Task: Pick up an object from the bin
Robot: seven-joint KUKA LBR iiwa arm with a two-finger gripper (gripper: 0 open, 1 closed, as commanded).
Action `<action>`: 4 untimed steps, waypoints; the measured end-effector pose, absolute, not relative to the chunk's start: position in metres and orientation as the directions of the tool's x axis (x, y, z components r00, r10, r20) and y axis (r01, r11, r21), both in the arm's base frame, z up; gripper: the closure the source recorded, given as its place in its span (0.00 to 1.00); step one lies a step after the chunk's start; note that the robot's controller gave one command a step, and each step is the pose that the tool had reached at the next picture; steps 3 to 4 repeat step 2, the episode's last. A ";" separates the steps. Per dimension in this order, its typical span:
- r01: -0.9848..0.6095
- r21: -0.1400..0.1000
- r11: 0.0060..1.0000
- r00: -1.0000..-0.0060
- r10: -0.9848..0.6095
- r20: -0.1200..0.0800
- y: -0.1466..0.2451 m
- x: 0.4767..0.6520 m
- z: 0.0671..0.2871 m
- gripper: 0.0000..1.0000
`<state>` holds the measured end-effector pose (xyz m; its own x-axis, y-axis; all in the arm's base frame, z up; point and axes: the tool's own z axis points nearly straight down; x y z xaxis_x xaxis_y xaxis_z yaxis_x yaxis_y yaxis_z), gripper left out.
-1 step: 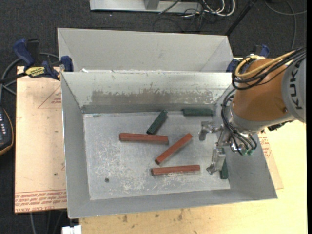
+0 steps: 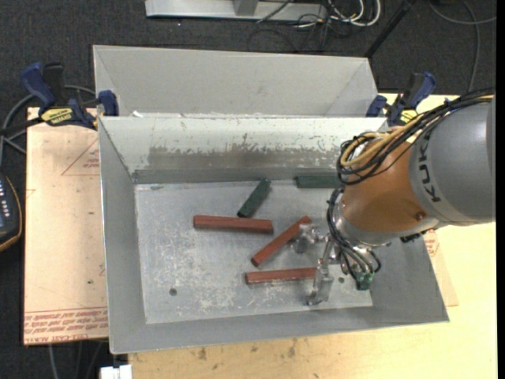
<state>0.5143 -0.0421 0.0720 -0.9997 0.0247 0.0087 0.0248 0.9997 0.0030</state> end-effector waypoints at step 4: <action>-0.055 -0.001 0.998 -0.998 -0.055 -0.011 -0.048 0.522 0.202 1.00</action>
Offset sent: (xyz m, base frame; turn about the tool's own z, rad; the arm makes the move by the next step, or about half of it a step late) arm 0.0000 0.0000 0.0000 0.0000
